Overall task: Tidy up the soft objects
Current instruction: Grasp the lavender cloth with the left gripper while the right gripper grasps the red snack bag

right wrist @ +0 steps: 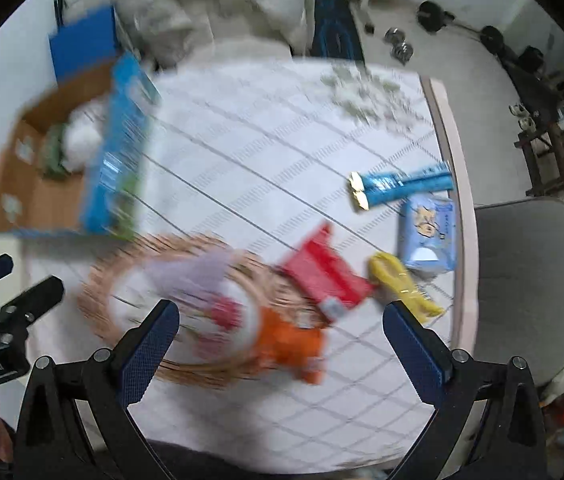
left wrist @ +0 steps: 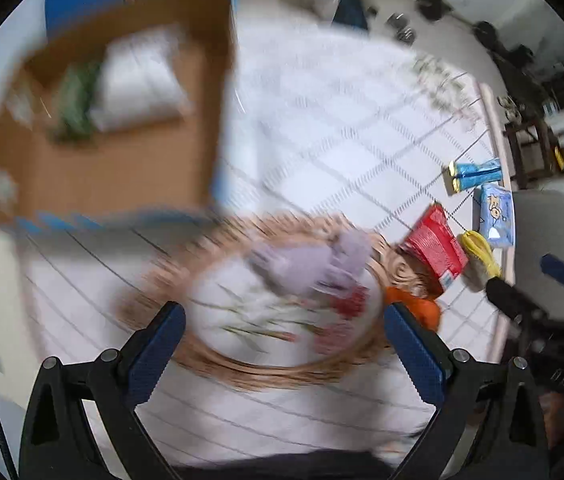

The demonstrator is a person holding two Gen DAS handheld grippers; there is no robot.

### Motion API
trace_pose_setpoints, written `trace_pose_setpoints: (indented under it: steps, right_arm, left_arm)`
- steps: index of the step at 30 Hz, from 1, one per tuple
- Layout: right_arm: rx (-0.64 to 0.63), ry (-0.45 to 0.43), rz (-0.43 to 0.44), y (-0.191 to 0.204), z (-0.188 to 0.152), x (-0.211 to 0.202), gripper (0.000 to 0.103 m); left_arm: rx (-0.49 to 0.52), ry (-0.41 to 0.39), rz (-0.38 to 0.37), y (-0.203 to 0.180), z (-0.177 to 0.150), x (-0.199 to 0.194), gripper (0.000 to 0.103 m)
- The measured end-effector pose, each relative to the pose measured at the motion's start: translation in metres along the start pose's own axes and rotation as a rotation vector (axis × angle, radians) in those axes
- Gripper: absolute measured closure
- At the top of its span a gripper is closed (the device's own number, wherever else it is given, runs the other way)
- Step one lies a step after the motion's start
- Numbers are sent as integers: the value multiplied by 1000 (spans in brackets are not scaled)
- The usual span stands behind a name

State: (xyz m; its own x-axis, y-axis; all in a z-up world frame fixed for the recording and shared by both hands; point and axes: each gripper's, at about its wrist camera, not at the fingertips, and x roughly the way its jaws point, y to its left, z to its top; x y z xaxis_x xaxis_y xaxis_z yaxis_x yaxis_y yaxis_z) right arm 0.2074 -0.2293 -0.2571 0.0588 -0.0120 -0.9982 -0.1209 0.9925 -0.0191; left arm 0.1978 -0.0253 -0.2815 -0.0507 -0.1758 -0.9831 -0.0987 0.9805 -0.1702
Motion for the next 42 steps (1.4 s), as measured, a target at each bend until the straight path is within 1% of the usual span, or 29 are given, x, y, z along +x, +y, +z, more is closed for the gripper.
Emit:
trace_pose_setpoints:
  steps: [2,4,6,8,12,13,14,15,16,17,18,19,20,21,22,23,25,26,27,28,29,31,32,34,36,37,39,41,42]
  right_arm:
    - [-39,48,-3,-9,4,27,0]
    - [-70,96,4,-15,7,56,0]
    - [-88,123,-4,-19,11,78,0]
    - [-101,138,3,-21,12,95,0]
    - [-122,168,24,-26,13,120,0]
    - [-129,175,26,-26,14,125,1]
    - [-136,183,29,-26,15,129,2]
    - [-142,192,34,-27,16,133,3]
    - [-150,200,35,-26,17,137,4]
    - [-158,208,32,-27,18,141,5]
    - [-171,219,26,-26,19,146,6]
    - [-179,227,23,-26,19,150,10]
    - [-185,236,22,-25,19,153,17]
    - [-189,247,28,-25,18,157,21]
    - [-192,267,38,-24,16,161,31]
    - [-198,277,22,-24,14,163,39]
    - [-202,288,0,-24,9,164,43]
    - [-193,303,10,-25,6,166,43]
    - [-184,321,24,-25,4,167,43]
    - [-173,334,42,-26,2,169,43]
    - [-166,337,53,-28,-1,169,43]
    - [-153,343,59,-29,-3,171,42]
    - [-143,345,65,-31,-4,171,40]
    - [-120,345,77,-33,-5,172,38]
    - [-102,343,79,-36,-6,173,38]
    - [-97,343,76,-37,-6,174,37]
    - [-84,341,68,-38,-7,174,37]
    - [-71,340,62,-34,2,179,37]
    - [-61,340,61,-39,11,182,37]
  left_arm:
    - [-149,106,-97,4,2,41,4]
    - [-288,168,-162,8,3,69,5]
    - [-428,205,-228,12,2,93,5]
    - [-536,212,-253,14,4,109,5]
    - [-656,194,-242,14,6,127,5]
    - [-679,195,-244,13,6,132,7]
    - [-699,195,-242,13,4,136,19]
    - [-701,196,-229,12,3,137,21]
    - [-690,181,-212,9,2,135,26]
    - [-646,171,-179,4,2,132,35]
    - [-606,168,-155,2,1,131,41]
    - [-556,169,-127,-2,0,129,53]
    - [-498,173,-86,-6,-3,127,58]
    - [-439,171,-34,-8,-8,124,58]
    - [-362,165,29,-10,-13,121,58]
    - [-299,160,83,-12,-18,119,58]
    - [-164,156,179,-14,-27,116,57]
    - [-130,161,204,-12,-31,113,56]
    - [-115,166,207,-9,-35,110,55]
    - [-114,163,186,-5,-38,105,51]
    - [-129,158,143,2,-43,98,44]
    - [-170,149,78,11,-49,88,37]
    - [-199,145,29,17,-52,82,34]
    - [-259,147,-37,23,-56,79,33]
    - [-353,147,-128,39,-58,78,32]
    - [-423,147,-158,45,-59,81,32]
    - [-544,138,-203,59,-59,90,32]
    - [-658,138,-202,72,-59,104,32]
    - [-688,138,-197,75,-60,110,32]
